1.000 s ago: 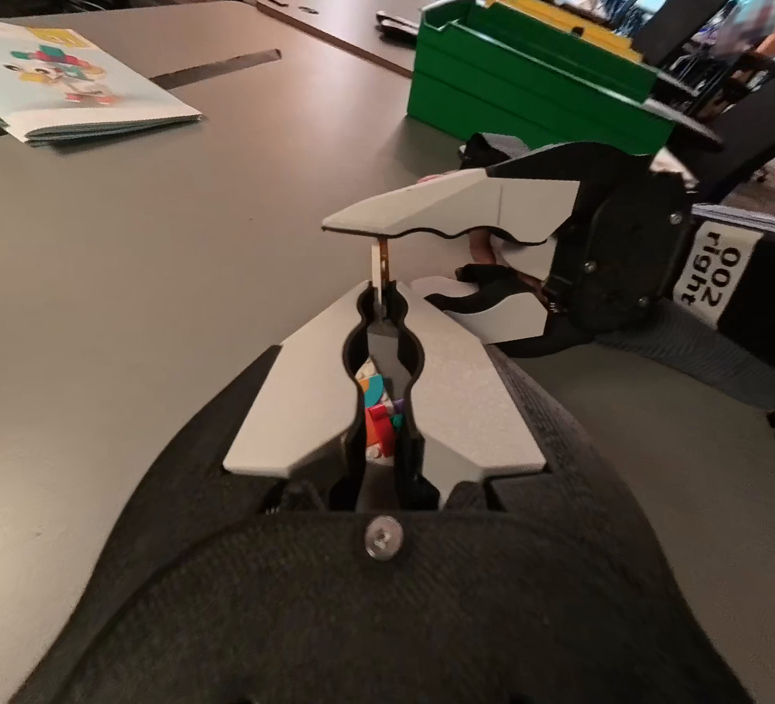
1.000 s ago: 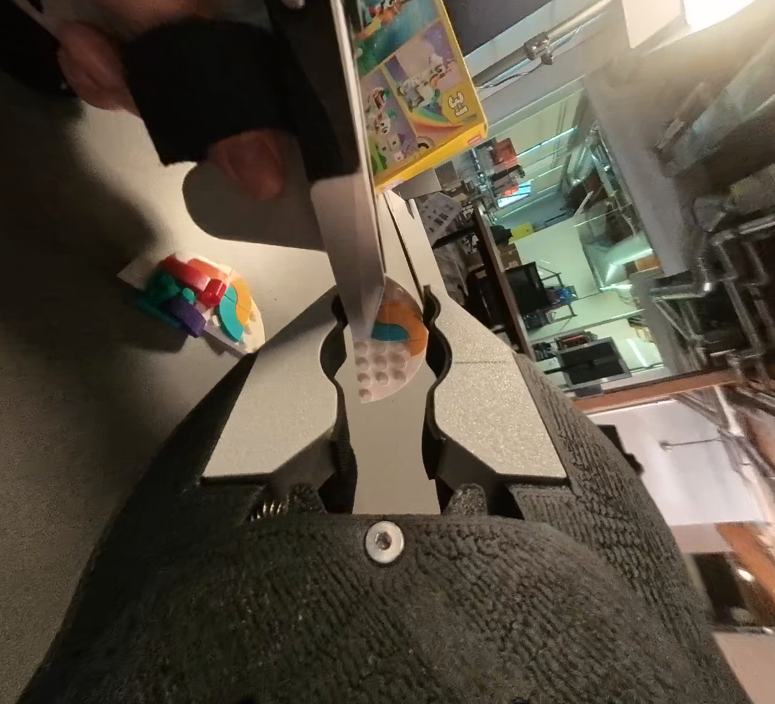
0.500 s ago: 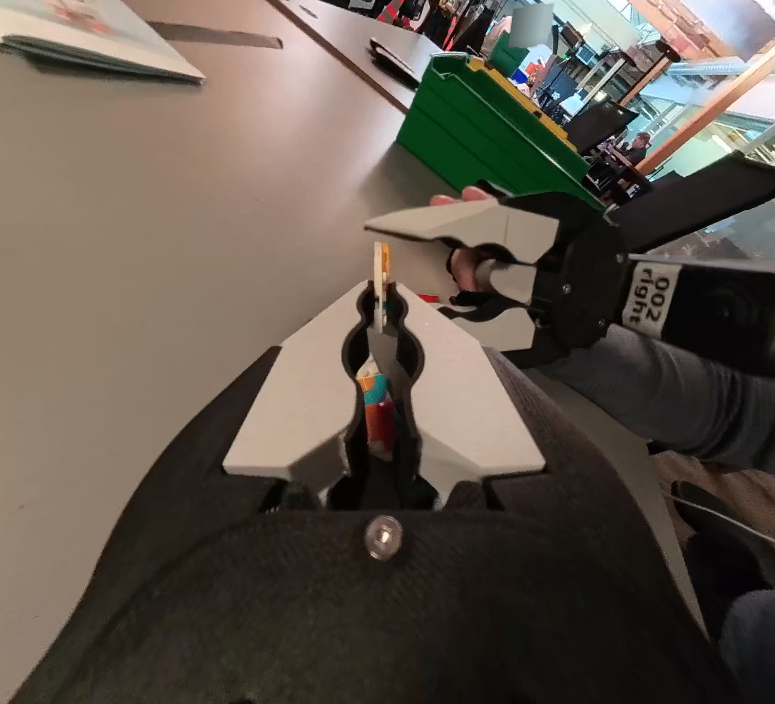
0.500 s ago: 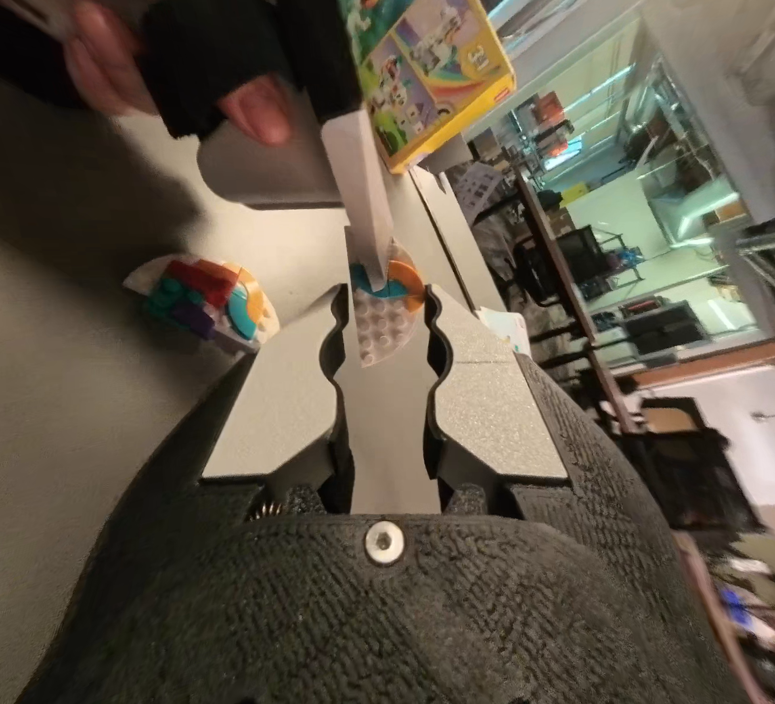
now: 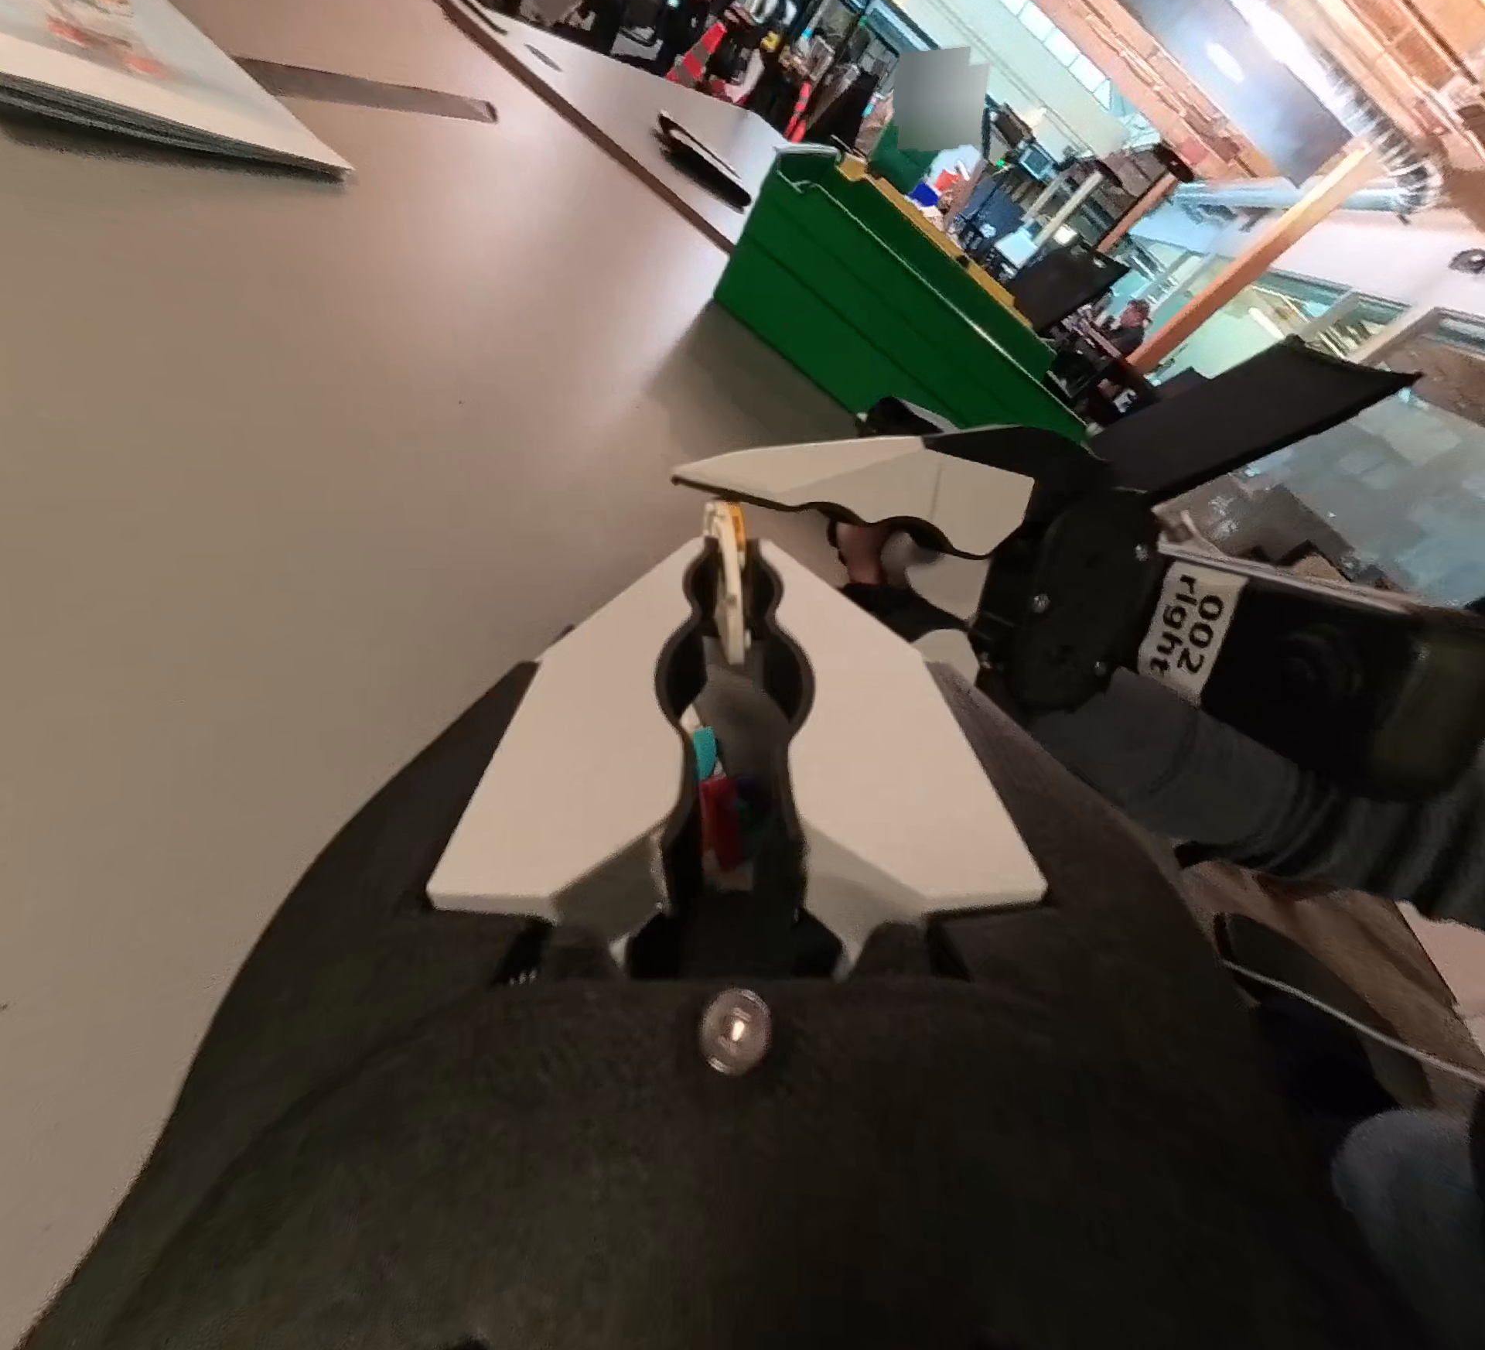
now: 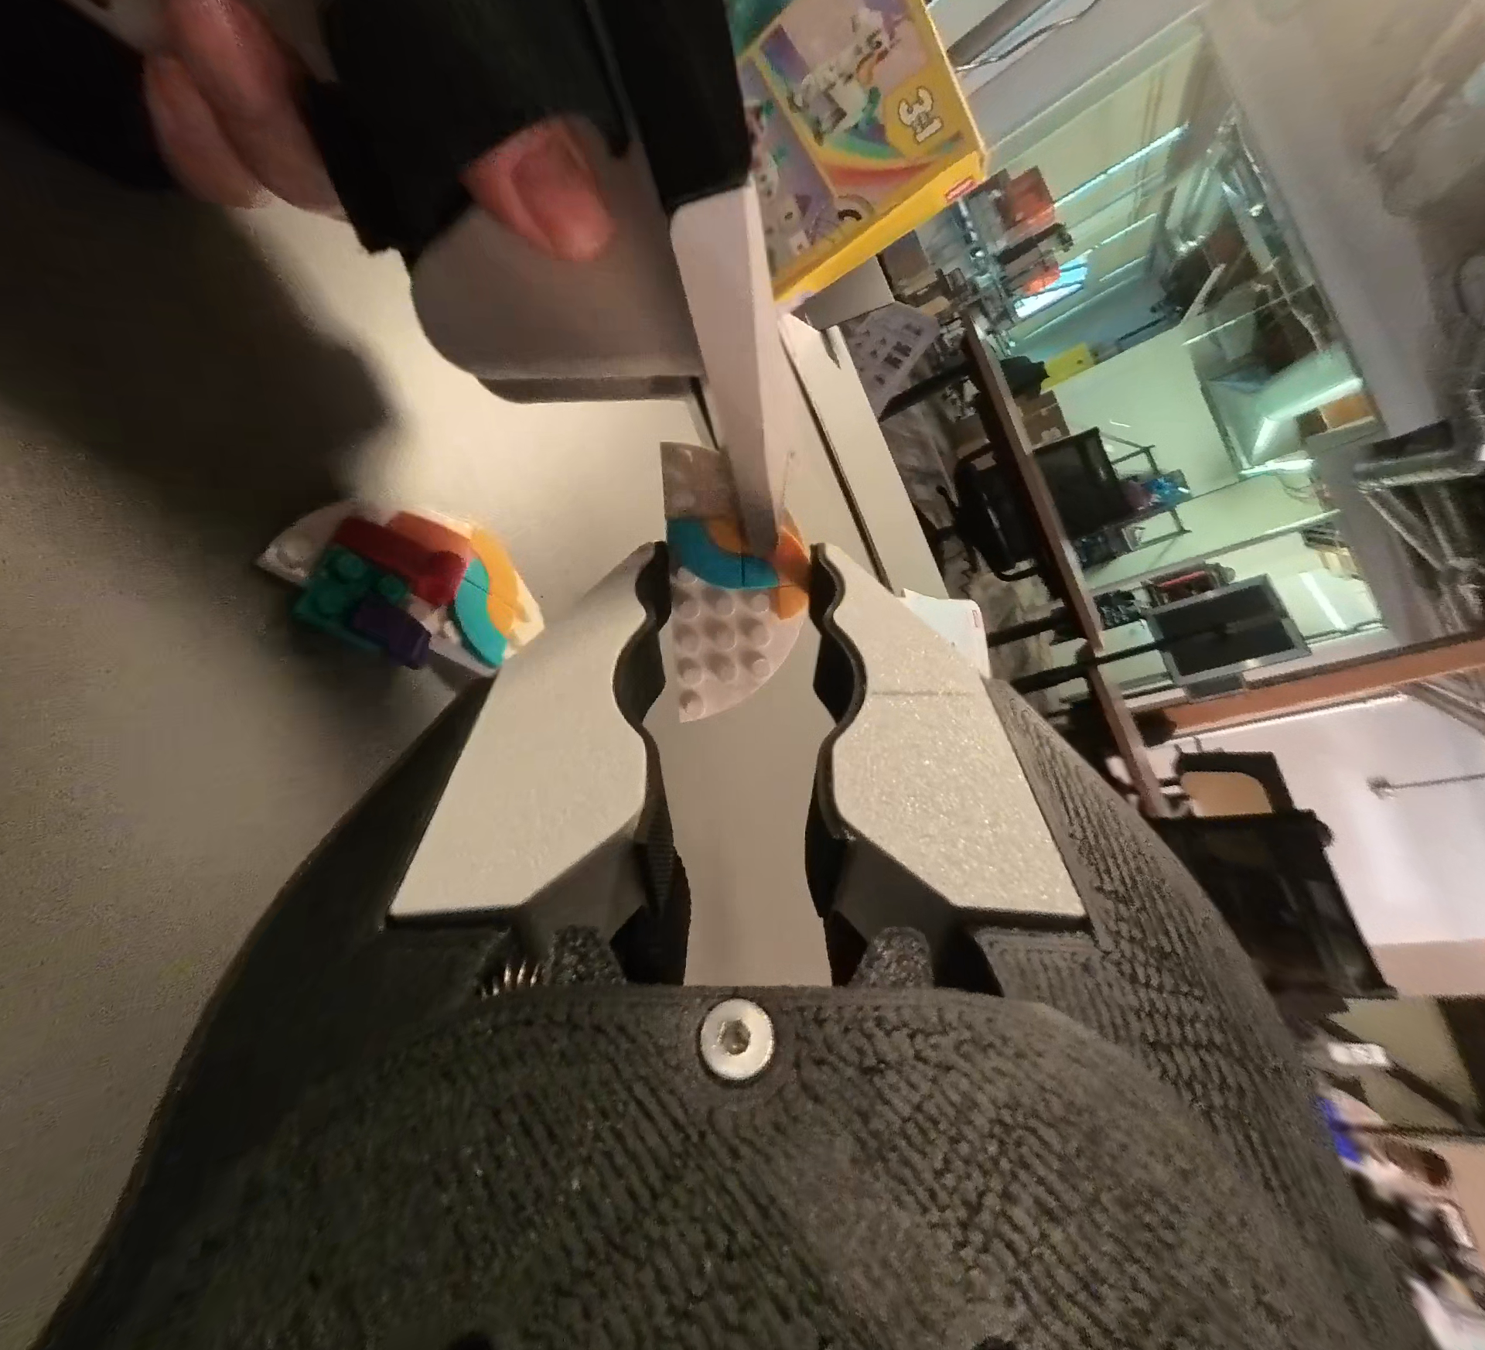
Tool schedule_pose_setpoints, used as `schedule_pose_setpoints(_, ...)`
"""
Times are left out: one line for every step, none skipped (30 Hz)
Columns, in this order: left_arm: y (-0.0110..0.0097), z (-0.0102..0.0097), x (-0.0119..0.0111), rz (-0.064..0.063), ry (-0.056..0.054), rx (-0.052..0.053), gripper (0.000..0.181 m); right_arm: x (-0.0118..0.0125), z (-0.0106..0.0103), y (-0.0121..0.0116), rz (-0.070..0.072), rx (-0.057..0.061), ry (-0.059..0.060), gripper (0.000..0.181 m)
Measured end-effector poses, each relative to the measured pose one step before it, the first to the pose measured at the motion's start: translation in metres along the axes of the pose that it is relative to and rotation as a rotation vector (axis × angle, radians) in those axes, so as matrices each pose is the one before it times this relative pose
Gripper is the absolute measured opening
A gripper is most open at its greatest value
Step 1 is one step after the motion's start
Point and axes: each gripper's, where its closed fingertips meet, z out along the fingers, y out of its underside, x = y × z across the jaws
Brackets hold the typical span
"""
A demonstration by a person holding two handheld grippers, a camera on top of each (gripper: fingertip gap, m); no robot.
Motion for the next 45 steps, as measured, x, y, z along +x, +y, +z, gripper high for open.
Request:
schedule_pose_setpoints(0.00177, -0.00169, 0.00019, 0.0051, 0.0096, -0.0167, 0.005, -0.00272, 0.00023, -0.00049, 0.0158, 0.0027, -0.0193, 0.032)
schedule_pose_setpoints(0.00248, -0.00059, -0.00217, 0.0002, -0.0141, -0.0199, 0.004, -0.0023, 0.00139, 0.00121, 0.0046, -0.0087, -0.0131, 0.032)
schedule_pose_setpoints(0.00062, 0.00093, -0.00215, -0.0072, -0.0232, -0.0025, 0.004, -0.00033, 0.0014, 0.00183, -0.0187, -0.0158, 0.0049, 0.032)
schedule_pose_setpoints(-0.00031, 0.00139, -0.00092, -0.014, -0.0148, 0.0058, 0.003, 0.00064, 0.00088, 0.00142, -0.0328, -0.0178, 0.0171, 0.032)
schedule_pose_setpoints(-0.00038, 0.00085, -0.00085, -0.0266, -0.0025, 0.0092, 0.003, 0.00101, 0.0007, 0.00129, -0.0427, -0.024, 0.0241, 0.032)
schedule_pose_setpoints(-0.00046, 0.00041, -0.0008, -0.0303, 0.0068, 0.0085, 0.003, 0.00103, 0.00109, 0.00105, -0.0504, -0.0284, 0.0285, 0.032)
schedule_pose_setpoints(-0.0007, -0.00011, -0.00134, -0.0261, 0.0041, 0.003, 0.003, 0.00072, 0.00132, 0.00111, -0.0552, -0.0299, 0.0277, 0.032)
schedule_pose_setpoints(-0.00031, -0.00039, -0.00163, -0.0199, 0.0016, -0.0004, 0.004, 0.00058, 0.00143, 0.00086, -0.0527, -0.0248, 0.0249, 0.031)
schedule_pose_setpoints(-0.00055, 0.00001, -0.00139, -0.0134, -0.0015, 0.0016, 0.004, 0.00075, 0.00146, 0.00091, -0.0455, -0.0213, 0.0219, 0.031)
schedule_pose_setpoints(-0.00083, -0.00007, -0.00168, -0.0134, -0.0033, 0.0036, 0.004, 0.00041, 0.00123, 0.00098, -0.041, -0.0204, 0.0186, 0.032)
schedule_pose_setpoints(-0.00031, 0.00035, -0.00123, -0.0168, -0.0029, 0.0017, 0.004, 0.00048, 0.00094, 0.0009, -0.0391, -0.0188, 0.0181, 0.032)
schedule_pose_setpoints(-0.00028, 0.00004, -0.00085, -0.013, -0.0006, 0.0019, 0.004, 0.0001, 0.00069, 0.00081, -0.0318, -0.0162, 0.0128, 0.032)
schedule_pose_setpoints(-0.00023, 0.00027, -0.00071, -0.0124, -0.0014, -0.0004, 0.004, 0.00002, 0.00046, 0.00068, -0.0258, -0.0131, 0.0101, 0.032)
schedule_pose_setpoints(0.00012, 0.00019, -0.00102, -0.0103, -0.0016, -0.0019, 0.005, -0.00045, 0.00039, 0.00069, -0.019, -0.0105, 0.0055, 0.032)
schedule_pose_setpoints(-0.00008, 0.00016, -0.00105, -0.0074, -0.0053, 0.0006, 0.005, -0.00003, 0.00048, 0.00076, -0.0179, -0.0114, 0.0066, 0.032)
schedule_pose_setpoints(0.00021, 0.00002, -0.00079, -0.0033, -0.0053, 0.0017, 0.004, -0.00024, 0.00038, 0.00076, -0.0214, -0.0108, 0.007, 0.032)
schedule_pose_setpoints(-0.00005, -0.00027, -0.00102, -0.008, -0.0047, 0.0005, 0.004, 0.00019, 0.00028, 0.00055, -0.023, -0.0097, 0.0093, 0.032)
schedule_pose_setpoints(-0.0002, -0.00056, -0.00016, -0.008, -0.0006, 0.0035, 0.005, -0.00009, 0.00038, 0.00032, -0.0183, -0.0075, 0.006, 0.032)
schedule_pose_setpoints(0.00001, -0.00059, -0.00075, -0.0118, -0.0023, 0.0002, 0.005, 0.00016, 0.00038, 0.00025, -0.0203, -0.0074, 0.0075, 0.032)
schedule_pose_setpoints(-0.00021, -0.00025, -0.00038, -0.0113, 0.002, 0.0018, 0.005, -0.00005, 0.00017, 0.00014, -0.0224, -0.006, 0.008, 0.032)
schedule_pose_setpoints(0.00044, 0.00002, -0.00048, -0.0071, -0.0012, -0.0022, 0.005, -0.00044, 0.0001, -0.00034, -0.0201, -0.0025, 0.0051, 0.032)
schedule_pose_setpoints(-0.00225, -0.0005, -0.00237, -0.0045, -0.0218, 0.0144, 0.004, -0.00103, -0.00164, -0.00213, -0.0298, 0.0055, 0.0031, 0.009)
schedule_pose_setpoints(-0.00781, -0.00444, -0.00232, -0.0218, -0.0376, 0.0467, 0.005, 0.00174, -0.00283, -0.0031, -0.041, 0.0102, 0.0245, 0.006)
schedule_pose_setpoints(0.00034, -0.00108, 0.00106, -0.0634, 0.0434, -0.0083, 0.006, 0.00038, -0.00102, -0.00138, -0.0116, 0.0048, 0.0092, 0.006)
schedule_pose_setpoints(0.00068, -0.00079, -0.00077, -0.0036, 0.0029, -0.0082, 0.006, -0.00074, -0.00029, 0.00003, 0.0328, 0.012, -0.0121, 0.006)
schedule_pose_setpoints(0.00116, 0.00004, 0.00002, 0.0245, -0.0076, -0.0057, 0.006, -0.00044, -0.00073, 0.00047, 0.0593, 0.0182, -0.021, 0.007)
schedule_pose_setpoints(0.00049, 0.00035, 0.00119, 0.0139, 0.0015, -0.0022, 0.006, -0.00121, -0.00054, -0.00005, 0.0581, 0.016, -0.0249, 0.009)
schedule_pose_setpoints(0.00102, 0.00072, -0.00009, 0.0154, -0.0112, -0.0032, 0.005, -0.00213, 0.00022, 0.00034, 0.0397, 0.0047, -0.0251, 0.011)
schedule_pose_setpoints(0.00047, 0.00085, -0.00109, 0.024, -0.0206, 0.0, 0.005, -0.00097, 0.00027, 0.00028, 0.0202, 0.0013, -0.0131, 0.011)
schedule_pose_setpoints(-0.00072, 0.00035, 0.00057, 0.0193, -0.0087, 0.0072, 0.005, -0.00014, -0.00003, -0.00007, 0.012, 0.0064, -0.0065, 0.013)
schedule_pose_setpoints(-0.00096, -0.00055, -0.00047, 0.0033, -0.0034, 0.009, 0.004, -0.0002, -0.00061, 0.00002, 0.0147, 0.0082, -0.0066, 0.013)
schedule_pose_setpoints(-0.00177, -0.00073, 0.00039, -0.0041, 0.0068, 0.0129, 0.005, 0.00224, -0.00122, 0.00064, 0.0197, 0.0045, 0.0063, 0.01)
schedule_pose_setpoints(-0.00176, -0.00054, 0.00334, -0.0048, 0.0278, 0.0102, 0.005, 0.00351, -0.00166, 0.00015, 0.0235, 0.0024, 0.0115, 0.009)
schedule_pose_setpoints(-0.00093, -0.00033, 0.00215, -0.0118, 0.0258, 0.0023, 0.006, 0.00275, -0.00114, 0.00066, 0.0214, -0.0001, 0.0068, 0.006)
schedule_pose_setpoints(-0.00048, -0.00034, 0.0019, -0.02, 0.0264, -0.0003, 0.009, 0.00474, -0.00059, 0.00165, 0.0124, -0.0077, 0.0212, 0.002)
schedule_pose_setpoints(0.00191, -0.00069, 0.00517, -0.0219, 0.051, -0.0167, 0.016, 0.00326, -0.0004, 0.0016, 0.0079, -0.0105, 0.0158, 0.002)
schedule_pose_setpoints(0.00231, 0.0, 0.00458, -0.0285, 0.0526, -0.0215, 0.019, 0.00033, 0.00036, 0.00142, 0.0115, -0.0051, -0.003, 0.002)
schedule_pose_setpoints(0.00206, 0.00155, 0.0025, -0.0236, 0.0328, -0.0158, 0.02, 0.00028, 0.00012, 0.00047, 0.0081, -0.0002, -0.0021, 0.002)
schedule_pose_setpoints(0.00038, -0.00001, 0.00208, -0.0042, 0.0199, -0.0043, 0.021, 0.00128, -0.00033, -0.00032, -0.0001, 0.0028, 0.0065, 0.002)
schedule_pose_setpoints(-0.00002, -0.00005, 0.00029, 0.0045, 0.0, 0.0014, 0.018, 0.00096, -0.00054, -0.00113, -0.0037, 0.0054, 0.0071, 0.002)
schedule_pose_setpoints(-0.00007, 0.00023, -0.00055, 0.0088, -0.0081, 0.0025, 0.012, 0.00042, -0.00044, -0.0007, -0.0065, 0.0016, 0.0031, 0.002)
schedule_pose_setpoints(0.00069, 0.00027, 0.00059, 0.0078, -0.0004, -0.0044, 0.01, -0.00035, 0.00006, -0.00033, -0.0062, -0.0001, 0.0, 0.002)
schedule_pose_setpoints(0.0014, 0.00032, 0.0003, -0.0003, 0.0006, -0.0111, 0.007, 0.00071, -0.0001, -0.00017, -0.0018, 0.0031, 0.004, 0.006)
schedule_pose_setpoints(0.00077, -0.00026, -0.0032, 0.0018, -0.025, -0.0065, 0.004, 0.00156, -0.00107, -0.00146, 0.0102, 0.0205, 0.002, 0.008)
schedule_pose_setpoints(-0.00197, -0.00086, -0.00259, 0.0284, -0.0292, 0.0146, 0.003, -0.00227, -0.00181, -0.00264, 0.0281, 0.0375, -0.0331, 0.015)
